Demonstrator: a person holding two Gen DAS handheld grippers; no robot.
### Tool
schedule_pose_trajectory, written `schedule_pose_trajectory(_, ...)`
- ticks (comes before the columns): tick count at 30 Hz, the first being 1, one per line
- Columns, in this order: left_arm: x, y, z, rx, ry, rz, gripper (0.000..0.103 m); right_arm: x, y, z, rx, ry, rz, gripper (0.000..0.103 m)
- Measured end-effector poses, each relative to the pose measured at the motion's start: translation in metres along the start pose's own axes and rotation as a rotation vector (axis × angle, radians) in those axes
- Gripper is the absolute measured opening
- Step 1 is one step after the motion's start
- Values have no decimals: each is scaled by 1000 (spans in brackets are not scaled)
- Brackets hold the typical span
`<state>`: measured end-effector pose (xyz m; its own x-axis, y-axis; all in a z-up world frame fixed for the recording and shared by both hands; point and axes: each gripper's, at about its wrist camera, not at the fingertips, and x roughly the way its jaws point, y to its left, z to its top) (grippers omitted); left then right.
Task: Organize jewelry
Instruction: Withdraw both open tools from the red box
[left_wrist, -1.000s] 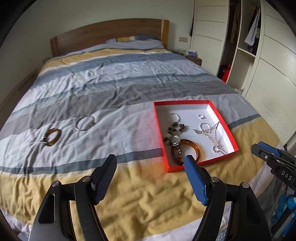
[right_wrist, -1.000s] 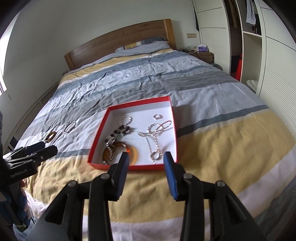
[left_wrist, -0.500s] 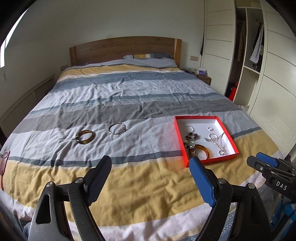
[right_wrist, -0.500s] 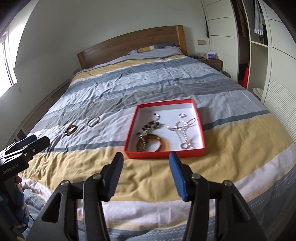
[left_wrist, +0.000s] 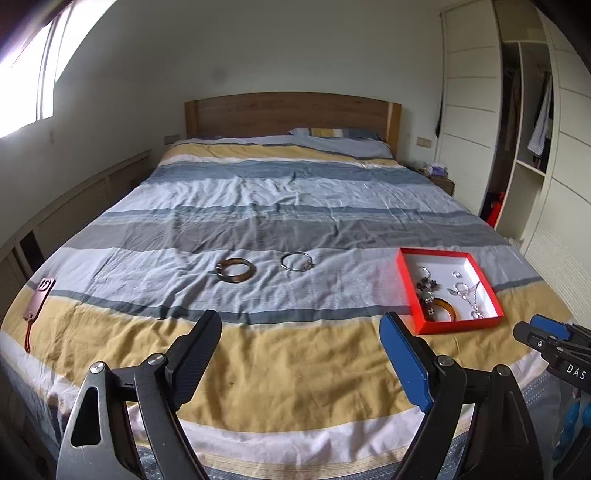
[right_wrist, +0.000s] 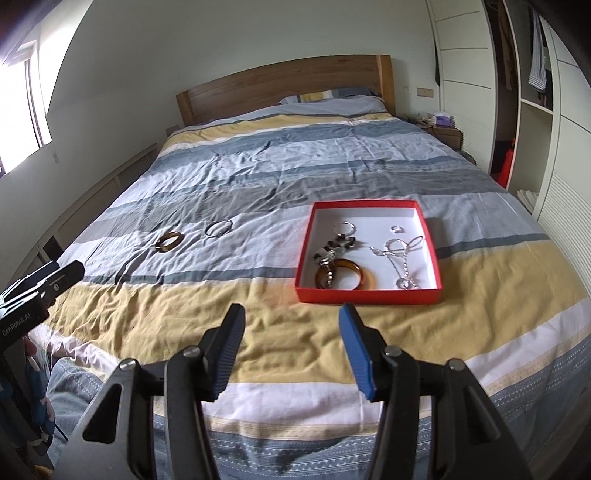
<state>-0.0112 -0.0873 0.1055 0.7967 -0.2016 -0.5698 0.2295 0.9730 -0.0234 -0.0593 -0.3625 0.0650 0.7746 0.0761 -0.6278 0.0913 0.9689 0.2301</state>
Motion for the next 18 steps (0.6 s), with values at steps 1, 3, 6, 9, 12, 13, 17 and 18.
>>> schedule_pose_trajectory(1, -2, 4, 0, -11, -5, 1, 86, -1, 3, 0, -6, 0, 2, 51)
schedule_pose_trajectory(3, -8, 13, -2, -33, -17, 2, 86, -3, 11, 1, -22, -1, 6, 51)
schedule_pose_trajectory(6, -12, 20, -7, -45, -17, -4, 86, -4, 20, 1, -38, 0, 13, 51)
schedule_pose_trajectory(9, -14, 25, -10, -47, -1, 3, 87, -4, 29, 1, -56, 2, 20, 52)
schedule_pose_trajectory(12, -12, 31, -13, -57, 12, 12, 90, -4, 36, 0, -71, 8, 27, 52)
schedule_pose_trajectory(13, -11, 33, -14, -60, 15, 17, 90, -3, 38, 0, -77, 9, 30, 52)
schedule_pose_trajectory(17, -2, 42, -20, -78, 48, 28, 91, 1, 43, -1, -88, 22, 34, 52)
schedule_pose_trajectory(18, -1, 45, -21, -82, 54, 29, 91, 3, 43, -1, -88, 26, 36, 52)
